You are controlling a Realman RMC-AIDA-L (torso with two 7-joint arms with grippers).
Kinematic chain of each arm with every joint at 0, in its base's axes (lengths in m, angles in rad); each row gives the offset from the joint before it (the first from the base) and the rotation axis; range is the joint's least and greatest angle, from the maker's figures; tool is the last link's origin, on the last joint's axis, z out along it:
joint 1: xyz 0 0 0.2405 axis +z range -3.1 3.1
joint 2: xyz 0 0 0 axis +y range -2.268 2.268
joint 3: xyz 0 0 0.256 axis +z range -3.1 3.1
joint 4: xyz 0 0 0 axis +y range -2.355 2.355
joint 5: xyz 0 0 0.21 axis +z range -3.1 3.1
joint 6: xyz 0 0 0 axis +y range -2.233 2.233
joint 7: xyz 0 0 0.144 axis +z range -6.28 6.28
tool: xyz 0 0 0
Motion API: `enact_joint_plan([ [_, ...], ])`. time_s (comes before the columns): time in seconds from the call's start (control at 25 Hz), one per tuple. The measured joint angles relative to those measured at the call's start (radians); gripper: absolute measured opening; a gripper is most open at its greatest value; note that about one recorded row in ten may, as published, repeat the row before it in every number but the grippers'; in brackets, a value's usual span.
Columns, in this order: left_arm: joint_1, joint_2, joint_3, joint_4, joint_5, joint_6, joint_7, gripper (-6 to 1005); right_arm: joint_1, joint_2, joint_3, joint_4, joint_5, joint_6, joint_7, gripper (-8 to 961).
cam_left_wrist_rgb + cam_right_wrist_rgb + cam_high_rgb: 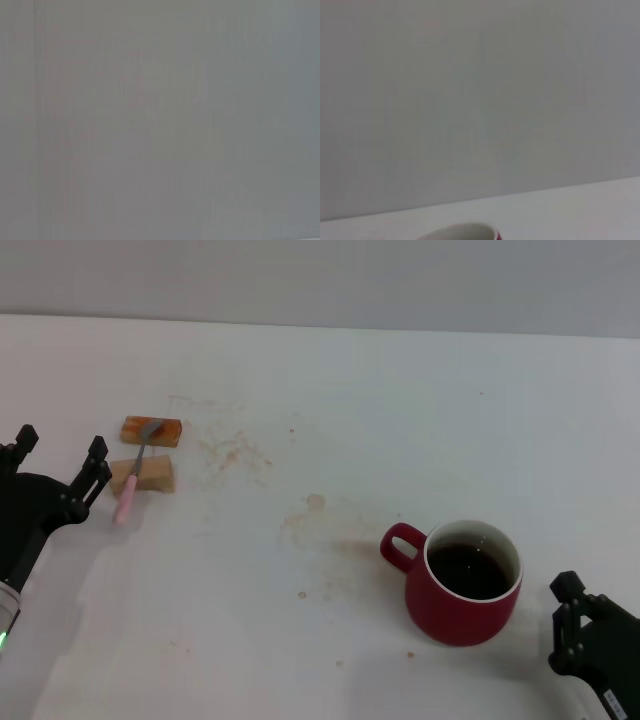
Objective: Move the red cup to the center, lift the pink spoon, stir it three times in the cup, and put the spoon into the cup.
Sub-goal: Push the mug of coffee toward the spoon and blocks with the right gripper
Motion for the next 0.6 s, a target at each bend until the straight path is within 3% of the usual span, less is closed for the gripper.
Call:
enact_joint_plan([
  [0.6, 0.000, 0.000, -0.005, 0.000, 0.000, 0.000, 0.000, 814, 0.107, -0.004, -0.015, 0.004, -0.004, 0.126, 0.024, 0],
])
